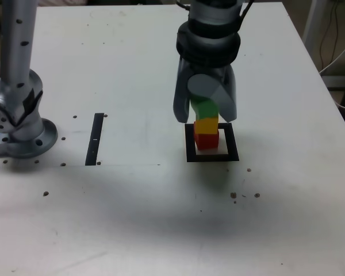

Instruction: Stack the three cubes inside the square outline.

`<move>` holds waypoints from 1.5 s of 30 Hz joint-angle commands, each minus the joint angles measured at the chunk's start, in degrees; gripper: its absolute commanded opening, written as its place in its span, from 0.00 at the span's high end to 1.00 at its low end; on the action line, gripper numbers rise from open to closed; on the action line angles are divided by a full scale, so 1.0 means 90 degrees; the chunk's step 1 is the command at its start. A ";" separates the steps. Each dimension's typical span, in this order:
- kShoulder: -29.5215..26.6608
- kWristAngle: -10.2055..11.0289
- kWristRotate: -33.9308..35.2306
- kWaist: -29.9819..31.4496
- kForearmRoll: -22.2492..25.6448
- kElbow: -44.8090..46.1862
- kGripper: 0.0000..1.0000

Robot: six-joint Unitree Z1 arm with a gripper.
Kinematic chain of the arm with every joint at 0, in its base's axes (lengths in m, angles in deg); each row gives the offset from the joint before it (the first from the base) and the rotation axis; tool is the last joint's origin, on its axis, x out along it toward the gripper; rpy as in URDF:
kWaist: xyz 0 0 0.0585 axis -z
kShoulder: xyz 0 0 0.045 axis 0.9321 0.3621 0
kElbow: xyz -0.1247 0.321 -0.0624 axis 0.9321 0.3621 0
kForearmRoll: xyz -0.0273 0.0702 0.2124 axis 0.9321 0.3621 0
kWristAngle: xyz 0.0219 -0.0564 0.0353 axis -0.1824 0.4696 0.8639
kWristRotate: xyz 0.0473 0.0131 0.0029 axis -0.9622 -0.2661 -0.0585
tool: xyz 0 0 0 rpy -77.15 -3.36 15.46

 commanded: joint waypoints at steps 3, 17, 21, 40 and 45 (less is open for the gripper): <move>0.0008 0.0016 -0.0101 -0.0084 -0.0053 -0.0001 0.83; 0.0032 0.0043 -0.0171 -0.0166 -0.0006 0.0039 0.83; 0.0020 0.0020 -0.0180 -0.0177 0.0003 0.0087 0.83; 0.0064 -0.0037 -0.0237 -0.0247 -0.0216 0.0217 0.27; 0.0042 0.0002 -0.0262 -0.0256 -0.0278 0.0277 0.02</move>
